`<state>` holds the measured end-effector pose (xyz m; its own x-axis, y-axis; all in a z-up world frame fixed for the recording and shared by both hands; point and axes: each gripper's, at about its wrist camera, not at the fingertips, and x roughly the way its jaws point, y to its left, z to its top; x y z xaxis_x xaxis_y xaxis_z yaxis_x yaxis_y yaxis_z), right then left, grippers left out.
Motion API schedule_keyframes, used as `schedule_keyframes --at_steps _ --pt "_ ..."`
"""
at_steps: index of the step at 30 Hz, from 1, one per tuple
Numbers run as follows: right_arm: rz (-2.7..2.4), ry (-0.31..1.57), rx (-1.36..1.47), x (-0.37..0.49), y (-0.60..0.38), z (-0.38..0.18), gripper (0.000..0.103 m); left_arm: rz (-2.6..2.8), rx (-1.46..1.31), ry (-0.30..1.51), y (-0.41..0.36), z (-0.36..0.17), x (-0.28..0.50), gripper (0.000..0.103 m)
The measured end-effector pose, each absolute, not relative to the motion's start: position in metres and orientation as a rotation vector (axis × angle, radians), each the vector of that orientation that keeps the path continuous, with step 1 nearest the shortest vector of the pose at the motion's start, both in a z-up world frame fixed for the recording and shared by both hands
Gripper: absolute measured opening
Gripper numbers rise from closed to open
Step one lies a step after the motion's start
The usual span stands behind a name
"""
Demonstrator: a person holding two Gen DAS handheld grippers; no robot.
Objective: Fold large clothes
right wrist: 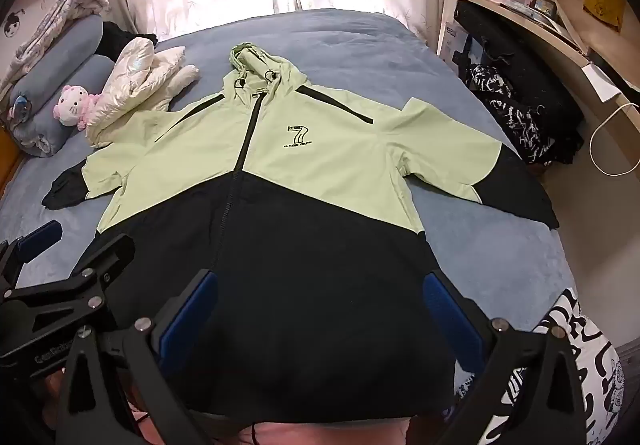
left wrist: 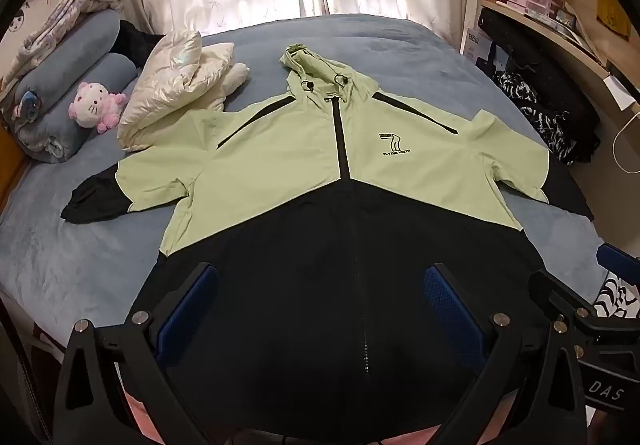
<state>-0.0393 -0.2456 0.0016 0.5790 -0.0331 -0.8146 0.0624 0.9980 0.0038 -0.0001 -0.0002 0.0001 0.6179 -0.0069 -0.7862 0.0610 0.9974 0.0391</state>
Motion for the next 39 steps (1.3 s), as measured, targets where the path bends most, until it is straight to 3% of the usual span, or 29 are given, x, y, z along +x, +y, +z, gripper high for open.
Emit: schedule_keyframes --at_steps 39 --pt "-0.072 0.944 0.029 -0.049 -0.239 0.001 0.103 -0.043 0.025 0.912 0.013 -0.002 -0.011 0.102"
